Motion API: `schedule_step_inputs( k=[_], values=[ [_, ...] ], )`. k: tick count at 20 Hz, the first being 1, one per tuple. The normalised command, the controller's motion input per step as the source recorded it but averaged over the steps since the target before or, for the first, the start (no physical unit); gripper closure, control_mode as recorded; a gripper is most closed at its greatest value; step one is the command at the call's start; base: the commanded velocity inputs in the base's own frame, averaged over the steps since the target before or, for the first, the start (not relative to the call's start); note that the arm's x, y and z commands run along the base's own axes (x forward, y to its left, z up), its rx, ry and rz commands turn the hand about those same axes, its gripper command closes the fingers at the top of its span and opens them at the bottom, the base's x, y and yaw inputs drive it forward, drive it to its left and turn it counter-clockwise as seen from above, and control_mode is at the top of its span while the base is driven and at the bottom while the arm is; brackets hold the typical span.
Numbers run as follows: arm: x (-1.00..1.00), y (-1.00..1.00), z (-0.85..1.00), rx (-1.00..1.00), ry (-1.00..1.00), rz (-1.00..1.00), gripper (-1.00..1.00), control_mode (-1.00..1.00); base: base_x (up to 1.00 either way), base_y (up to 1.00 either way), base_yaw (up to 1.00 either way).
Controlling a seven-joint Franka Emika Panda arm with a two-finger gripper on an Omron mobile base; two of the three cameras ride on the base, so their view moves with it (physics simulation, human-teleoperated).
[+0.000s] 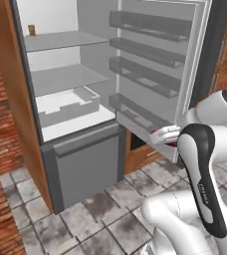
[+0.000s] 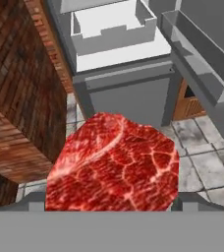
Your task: Take the steak from the fridge and place it on the digital scale on the counter by the fridge. Wait a few seconds for a reading, then move it to the plate on the dining counter.
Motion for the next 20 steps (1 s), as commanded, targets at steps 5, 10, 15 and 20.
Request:
schedule_step_inputs(
  k=[5,10,15,20],
  values=[
    [0.00,0.00,0.00,0.00,0.00,0.00,1.00,1.00,-0.88,0.18,-0.77],
    [0.00,0.00,0.00,0.00,0.00,0.00,1.00,1.00,-0.50,0.01,-0.86],
    [0.00,0.00,0.00,0.00,0.00,0.00,1.00,1.00,-0.27,0.00,-0.88],
    [0.00,0.00,0.00,0.00,0.00,0.00,1.00,1.00,0.10,0.02,-0.77]
  ],
)
